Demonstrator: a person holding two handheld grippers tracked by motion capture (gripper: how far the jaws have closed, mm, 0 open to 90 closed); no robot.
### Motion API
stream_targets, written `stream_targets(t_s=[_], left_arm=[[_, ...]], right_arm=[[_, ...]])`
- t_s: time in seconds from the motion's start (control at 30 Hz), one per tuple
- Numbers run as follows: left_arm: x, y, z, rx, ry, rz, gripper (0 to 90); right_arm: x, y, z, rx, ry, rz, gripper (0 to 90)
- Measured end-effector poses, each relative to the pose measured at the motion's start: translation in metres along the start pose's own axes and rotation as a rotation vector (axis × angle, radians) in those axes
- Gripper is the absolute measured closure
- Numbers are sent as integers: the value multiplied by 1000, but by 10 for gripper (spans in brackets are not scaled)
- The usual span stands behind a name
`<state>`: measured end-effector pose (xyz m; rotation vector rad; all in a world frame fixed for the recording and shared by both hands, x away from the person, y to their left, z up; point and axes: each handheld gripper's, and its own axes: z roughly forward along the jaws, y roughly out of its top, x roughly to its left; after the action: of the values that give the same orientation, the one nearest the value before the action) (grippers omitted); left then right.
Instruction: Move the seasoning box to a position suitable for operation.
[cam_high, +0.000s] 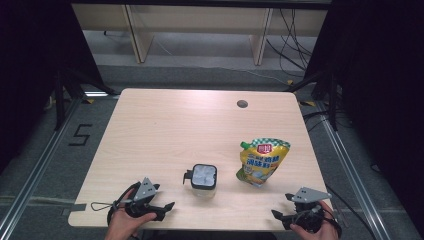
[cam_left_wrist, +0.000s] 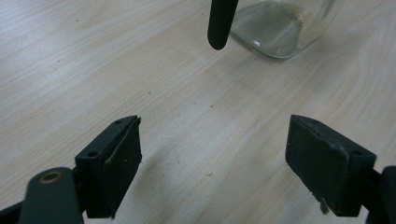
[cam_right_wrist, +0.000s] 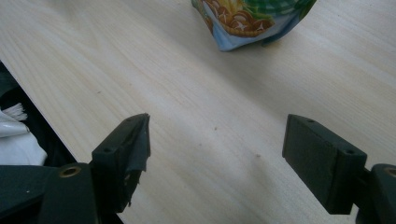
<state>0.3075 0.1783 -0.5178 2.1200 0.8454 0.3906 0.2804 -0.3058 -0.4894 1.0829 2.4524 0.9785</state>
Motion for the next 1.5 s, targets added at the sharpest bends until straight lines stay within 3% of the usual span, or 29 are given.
stream_targets(t_s=[0.07,0.27,0.33,0.43,0.53,0.57,0.7,0.77,0.87,1.07,1.1,1.2,1.3,1.4,1.47,1.5], left_arm=[[0,0,0,9,5,-16,178],[2,1,-2,11,6,7,177],[0,1,-1,-4,2,-6,177],[1,1,-1,-19,7,-30,177],[2,2,-3,-10,6,-7,178],[1,3,-2,-35,7,-29,181],[2,4,-4,-41,4,-41,181],[6,11,-6,-77,24,-31,180],[10,17,-4,-107,10,-52,172],[11,27,10,-106,19,-45,203],[12,30,14,-115,16,-28,227],[12,34,17,-126,25,-25,291],[12,35,22,-117,30,35,350],[8,35,25,-120,33,40,391],[6,36,28,-112,15,75,414],[3,37,30,-115,2,71,421]], right_arm=[[0,0,0,1,2,-3,244],[1,0,0,-1,2,-1,244],[0,0,1,-2,11,-22,244],[0,1,0,-5,6,-11,244],[0,1,0,-8,5,-10,244],[0,1,1,-13,3,-23,245],[0,1,0,-19,4,-16,247],[-1,1,1,-18,8,-30,247],[0,1,1,-16,6,-18,247],[1,2,1,-12,2,-16,248],[1,2,1,-9,10,-15,249],[0,2,1,-13,5,-20,249],[0,1,1,-15,8,-30,249],[1,2,1,-11,13,-22,249],[0,1,2,-14,13,-35,249],[0,1,2,-14,14,-34,249]])
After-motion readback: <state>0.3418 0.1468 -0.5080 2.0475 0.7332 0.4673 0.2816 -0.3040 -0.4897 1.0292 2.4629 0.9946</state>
